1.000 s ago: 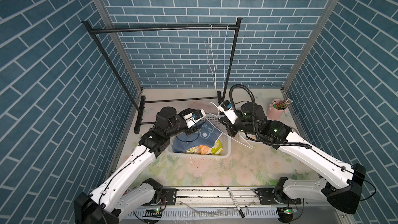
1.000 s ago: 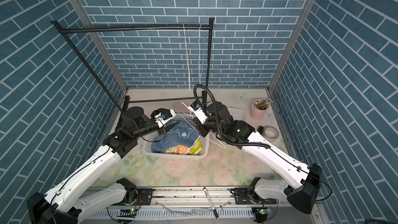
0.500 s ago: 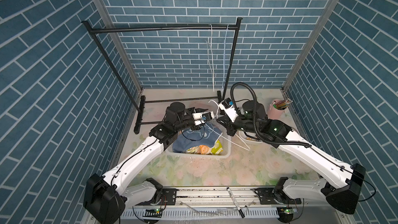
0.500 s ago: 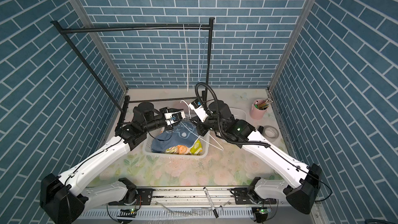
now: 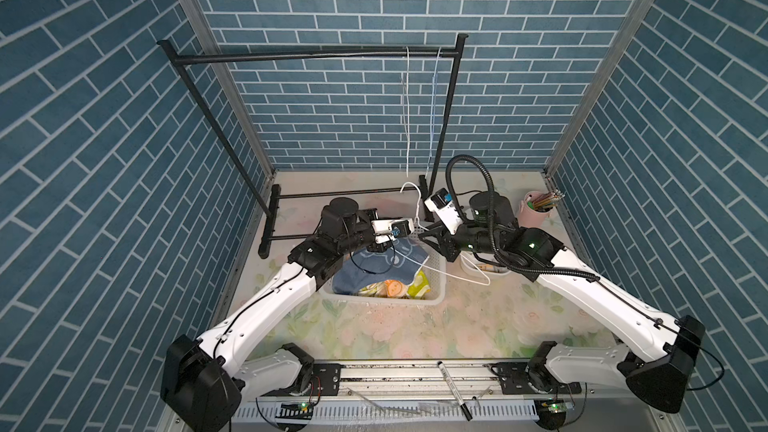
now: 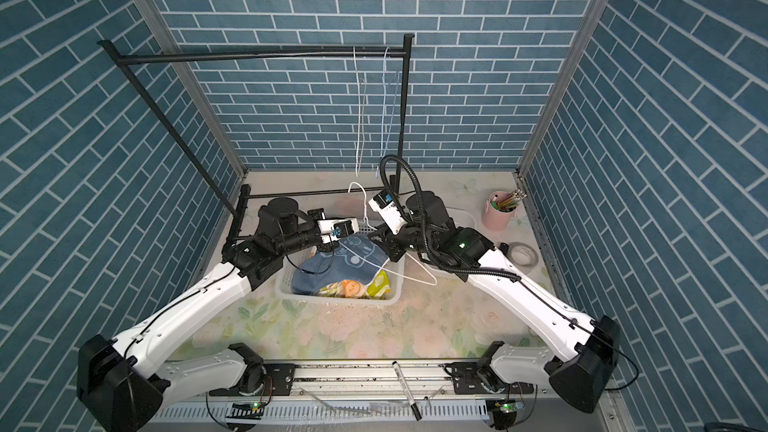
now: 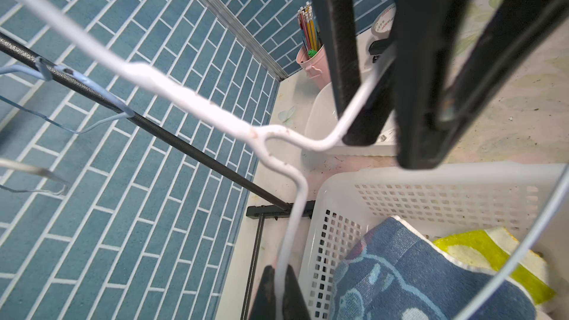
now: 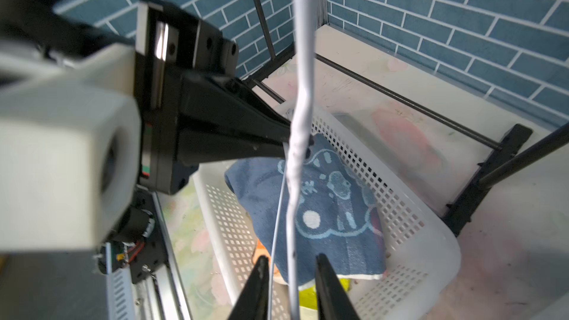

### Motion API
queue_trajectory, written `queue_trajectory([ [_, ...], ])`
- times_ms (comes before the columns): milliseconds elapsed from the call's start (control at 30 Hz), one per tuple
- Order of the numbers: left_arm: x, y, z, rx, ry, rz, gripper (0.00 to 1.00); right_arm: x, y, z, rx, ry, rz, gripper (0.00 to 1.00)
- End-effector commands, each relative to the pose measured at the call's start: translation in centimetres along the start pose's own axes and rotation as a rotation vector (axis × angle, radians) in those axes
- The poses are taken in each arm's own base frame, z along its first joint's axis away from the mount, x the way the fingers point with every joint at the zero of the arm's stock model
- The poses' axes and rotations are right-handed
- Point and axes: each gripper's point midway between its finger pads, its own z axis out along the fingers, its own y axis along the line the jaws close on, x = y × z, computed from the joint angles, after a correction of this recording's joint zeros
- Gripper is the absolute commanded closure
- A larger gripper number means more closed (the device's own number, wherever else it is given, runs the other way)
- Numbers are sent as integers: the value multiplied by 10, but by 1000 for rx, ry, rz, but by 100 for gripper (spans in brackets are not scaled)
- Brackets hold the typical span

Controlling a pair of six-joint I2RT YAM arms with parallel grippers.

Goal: Remove the clothespins securing towels to the hanger
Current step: Place the hanger on the clothesline.

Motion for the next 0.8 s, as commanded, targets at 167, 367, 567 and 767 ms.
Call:
queue_trajectory([
  [167, -13, 13, -9, -34, -23, 27, 100, 47, 1, -53, 50, 175, -47, 44],
  [367, -14, 14, -9, -42, -26, 31, 100, 67, -3, -71, 94, 212, -37, 48],
  [567, -14, 15, -9, -47, -30, 27, 100, 73, -4, -72, 94, 222, -31, 62],
  [767, -16, 15, -12, -52, -33, 26, 100, 68, -5, -68, 87, 220, -50, 100],
])
